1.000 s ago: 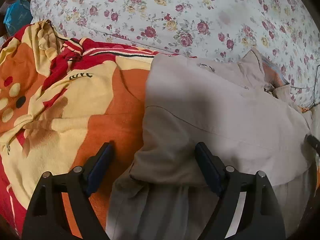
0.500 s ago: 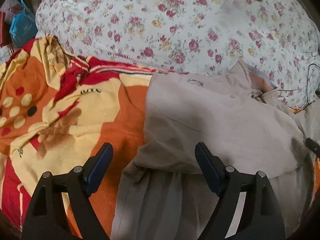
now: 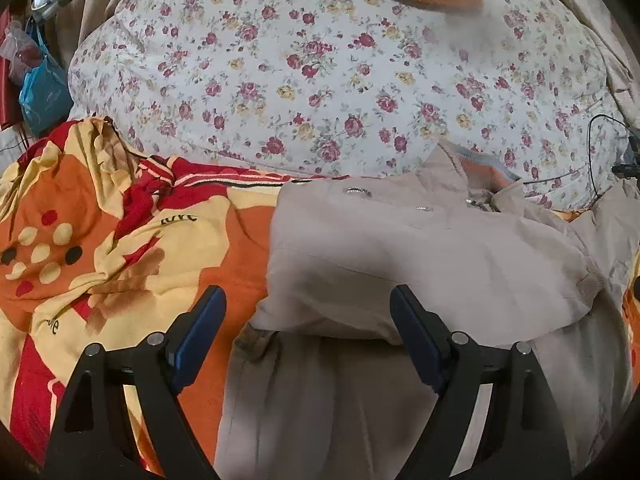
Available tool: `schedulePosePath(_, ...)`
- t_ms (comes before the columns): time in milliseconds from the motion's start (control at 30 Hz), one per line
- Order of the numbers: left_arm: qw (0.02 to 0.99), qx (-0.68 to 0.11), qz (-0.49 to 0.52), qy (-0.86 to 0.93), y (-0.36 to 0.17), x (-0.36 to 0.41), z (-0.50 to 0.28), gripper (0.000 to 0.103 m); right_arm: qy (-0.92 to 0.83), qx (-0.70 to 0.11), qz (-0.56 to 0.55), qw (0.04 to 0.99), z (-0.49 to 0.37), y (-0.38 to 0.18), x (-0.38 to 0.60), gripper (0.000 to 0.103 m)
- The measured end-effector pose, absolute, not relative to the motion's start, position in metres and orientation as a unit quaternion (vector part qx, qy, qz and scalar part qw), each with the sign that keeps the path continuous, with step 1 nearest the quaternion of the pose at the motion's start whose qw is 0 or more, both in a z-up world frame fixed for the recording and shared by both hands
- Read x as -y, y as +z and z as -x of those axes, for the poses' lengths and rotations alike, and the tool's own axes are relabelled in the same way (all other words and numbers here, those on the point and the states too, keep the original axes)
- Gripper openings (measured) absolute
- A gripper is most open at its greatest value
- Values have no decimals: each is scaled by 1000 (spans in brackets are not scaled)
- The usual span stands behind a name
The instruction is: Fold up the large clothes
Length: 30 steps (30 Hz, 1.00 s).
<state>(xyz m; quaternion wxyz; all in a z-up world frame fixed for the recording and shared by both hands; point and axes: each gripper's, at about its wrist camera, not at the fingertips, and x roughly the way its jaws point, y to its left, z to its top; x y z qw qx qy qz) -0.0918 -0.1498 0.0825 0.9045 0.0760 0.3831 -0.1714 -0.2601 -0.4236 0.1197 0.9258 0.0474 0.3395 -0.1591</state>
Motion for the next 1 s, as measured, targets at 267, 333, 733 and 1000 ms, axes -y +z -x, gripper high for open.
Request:
schedulePosePath(267,904,-384,-77,-170,77,152,91,84,-148,-371,-124,908,249,92,446,78)
schedulePosePath(333,902,-388,-78,-171,76,153,90,84,-154,-381,-130,903,247,86,451,79)
schedulePosePath(733,899,-397,-83,-165,68,157,86,84,-157,-420,-110,887,236,71,446,80)
schedulePosePath(1000,898,-399,-91,-164,65,160,87,84,-150,-453,-93,874,228,59,441,80)
